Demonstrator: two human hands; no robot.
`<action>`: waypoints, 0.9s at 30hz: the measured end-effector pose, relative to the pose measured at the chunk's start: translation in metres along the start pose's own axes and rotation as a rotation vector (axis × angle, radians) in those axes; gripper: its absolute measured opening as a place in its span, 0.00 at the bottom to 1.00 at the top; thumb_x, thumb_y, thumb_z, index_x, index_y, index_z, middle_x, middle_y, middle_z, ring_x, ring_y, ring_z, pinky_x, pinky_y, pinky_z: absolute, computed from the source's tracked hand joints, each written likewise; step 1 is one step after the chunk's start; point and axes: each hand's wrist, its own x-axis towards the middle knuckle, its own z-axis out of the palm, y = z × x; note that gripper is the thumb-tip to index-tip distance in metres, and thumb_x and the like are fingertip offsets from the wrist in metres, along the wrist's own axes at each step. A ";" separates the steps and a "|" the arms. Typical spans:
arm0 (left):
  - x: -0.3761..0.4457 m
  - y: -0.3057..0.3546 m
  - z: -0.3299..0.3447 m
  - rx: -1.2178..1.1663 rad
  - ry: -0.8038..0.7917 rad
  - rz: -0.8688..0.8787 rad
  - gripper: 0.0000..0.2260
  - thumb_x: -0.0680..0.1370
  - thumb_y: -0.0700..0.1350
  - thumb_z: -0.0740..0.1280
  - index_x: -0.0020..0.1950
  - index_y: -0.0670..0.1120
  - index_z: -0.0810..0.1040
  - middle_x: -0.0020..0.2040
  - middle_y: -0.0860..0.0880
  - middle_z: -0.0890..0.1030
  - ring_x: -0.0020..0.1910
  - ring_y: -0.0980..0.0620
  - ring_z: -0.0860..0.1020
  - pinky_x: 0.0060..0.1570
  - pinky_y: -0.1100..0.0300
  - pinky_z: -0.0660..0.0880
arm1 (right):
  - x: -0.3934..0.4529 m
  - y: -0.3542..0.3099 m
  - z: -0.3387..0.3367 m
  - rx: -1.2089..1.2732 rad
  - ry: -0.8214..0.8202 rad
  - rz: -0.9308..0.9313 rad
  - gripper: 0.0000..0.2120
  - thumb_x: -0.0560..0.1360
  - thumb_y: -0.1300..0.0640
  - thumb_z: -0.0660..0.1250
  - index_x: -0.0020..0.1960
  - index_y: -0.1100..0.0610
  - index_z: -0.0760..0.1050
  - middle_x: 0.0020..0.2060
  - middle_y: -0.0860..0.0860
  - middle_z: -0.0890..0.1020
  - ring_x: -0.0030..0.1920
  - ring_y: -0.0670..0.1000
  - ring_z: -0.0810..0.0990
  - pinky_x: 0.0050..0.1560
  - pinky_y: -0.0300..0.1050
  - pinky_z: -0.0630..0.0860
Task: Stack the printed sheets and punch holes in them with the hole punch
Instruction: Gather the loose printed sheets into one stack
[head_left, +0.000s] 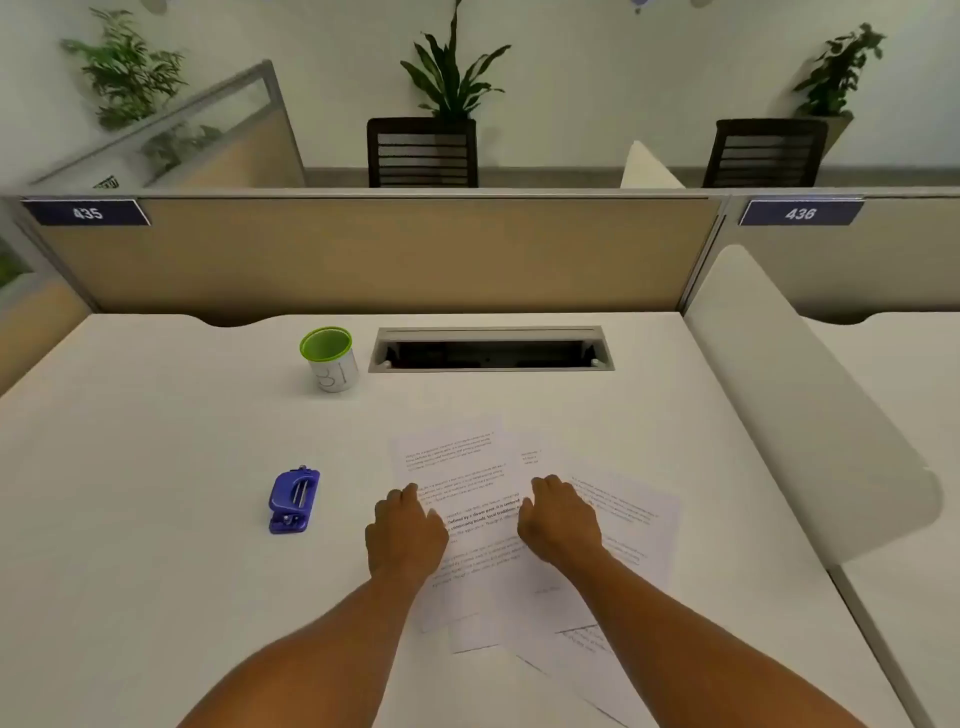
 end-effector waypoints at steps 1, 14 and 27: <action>0.000 -0.002 0.002 -0.017 -0.031 -0.036 0.24 0.79 0.53 0.61 0.74 0.46 0.64 0.69 0.46 0.71 0.68 0.47 0.69 0.63 0.52 0.72 | -0.001 0.002 0.001 0.000 -0.044 0.042 0.15 0.79 0.52 0.54 0.61 0.57 0.70 0.58 0.53 0.75 0.56 0.53 0.74 0.51 0.48 0.72; -0.003 0.004 0.025 0.005 -0.204 -0.448 0.50 0.58 0.71 0.74 0.65 0.41 0.60 0.63 0.44 0.65 0.65 0.46 0.66 0.56 0.53 0.73 | 0.000 -0.001 0.021 0.060 -0.260 0.198 0.23 0.73 0.58 0.67 0.65 0.60 0.65 0.61 0.57 0.68 0.62 0.57 0.70 0.59 0.49 0.73; -0.004 0.011 0.019 -0.200 -0.257 -0.482 0.41 0.62 0.59 0.80 0.63 0.41 0.61 0.61 0.45 0.76 0.58 0.44 0.77 0.62 0.49 0.69 | -0.006 0.002 0.019 -0.024 -0.097 0.498 0.25 0.71 0.53 0.70 0.65 0.57 0.66 0.64 0.56 0.66 0.65 0.57 0.65 0.61 0.53 0.70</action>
